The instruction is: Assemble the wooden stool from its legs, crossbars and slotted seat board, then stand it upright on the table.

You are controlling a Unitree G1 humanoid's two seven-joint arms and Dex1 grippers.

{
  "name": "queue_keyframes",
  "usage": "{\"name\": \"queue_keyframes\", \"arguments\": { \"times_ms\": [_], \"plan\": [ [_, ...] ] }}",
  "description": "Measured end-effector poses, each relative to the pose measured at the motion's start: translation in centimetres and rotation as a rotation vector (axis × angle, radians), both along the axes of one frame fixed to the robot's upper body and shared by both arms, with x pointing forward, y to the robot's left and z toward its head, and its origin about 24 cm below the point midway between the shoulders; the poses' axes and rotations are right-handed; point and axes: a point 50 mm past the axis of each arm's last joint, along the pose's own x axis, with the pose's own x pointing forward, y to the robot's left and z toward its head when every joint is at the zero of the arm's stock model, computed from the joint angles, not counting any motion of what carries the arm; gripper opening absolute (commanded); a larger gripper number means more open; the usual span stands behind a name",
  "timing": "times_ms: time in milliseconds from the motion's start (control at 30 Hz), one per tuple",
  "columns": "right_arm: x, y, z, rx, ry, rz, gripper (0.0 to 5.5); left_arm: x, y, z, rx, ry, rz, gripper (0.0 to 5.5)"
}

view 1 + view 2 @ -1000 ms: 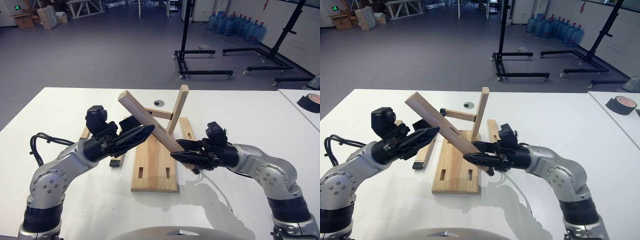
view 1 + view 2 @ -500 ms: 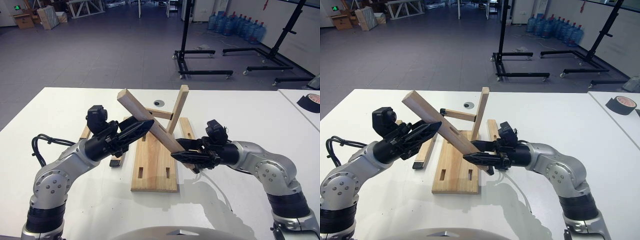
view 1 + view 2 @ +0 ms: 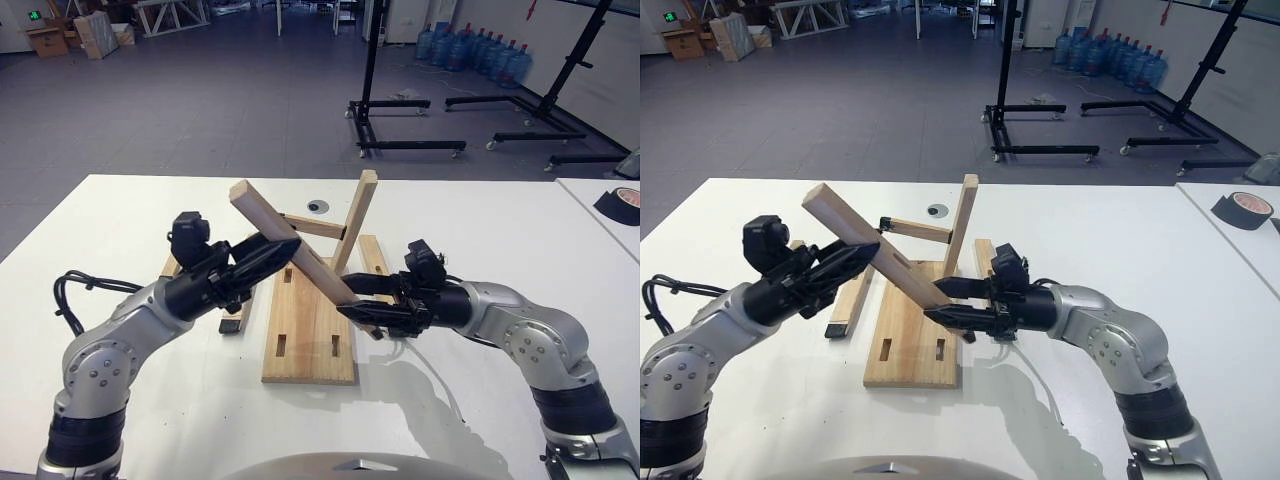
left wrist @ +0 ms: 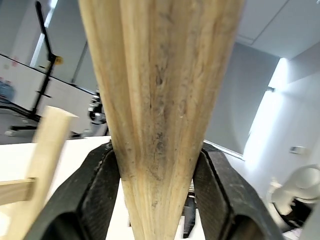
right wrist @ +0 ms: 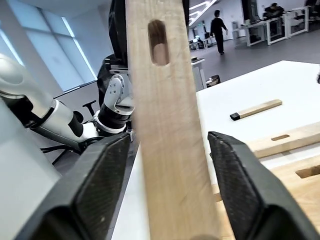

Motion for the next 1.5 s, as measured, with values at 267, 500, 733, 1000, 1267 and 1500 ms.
{"name": "queue_keyframes", "arguments": {
  "times_ms": [267, 500, 733, 1000, 1267, 1500],
  "plan": [
    [1.3, -0.4, -2.4, -0.304, -0.127, -0.186, 3.71, 1.6, 6.2, 2.0, 0.125, -0.106, 0.263, 2.02],
    [0.8, 1.8, -5.5, -0.627, -0.343, -0.124, 3.71, 1.3, 6.8, 2.0, 0.169, -0.115, 0.304, 2.02],
    [0.8, 1.4, -6.0, -0.841, -0.461, -0.044, 3.71, 0.5, 5.8, 0.6, 0.232, -0.082, 0.304, 2.02],
    [0.9, 2.0, -5.6, -0.909, -0.613, 0.058, 3.71, 0.5, 5.6, 0.0, 0.250, -0.082, 0.338, 2.02],
    [1.2, 2.5, -5.1, -0.974, -0.731, 0.111, 3.71, 0.6, 5.0, -0.7, 0.256, -0.080, 0.335, 2.02],
    [0.6, 2.3, -5.0, -1.029, -0.819, 0.203, 3.71, 1.6, 4.6, -1.2, 0.265, -0.079, 0.295, 2.02]
  ]
}}
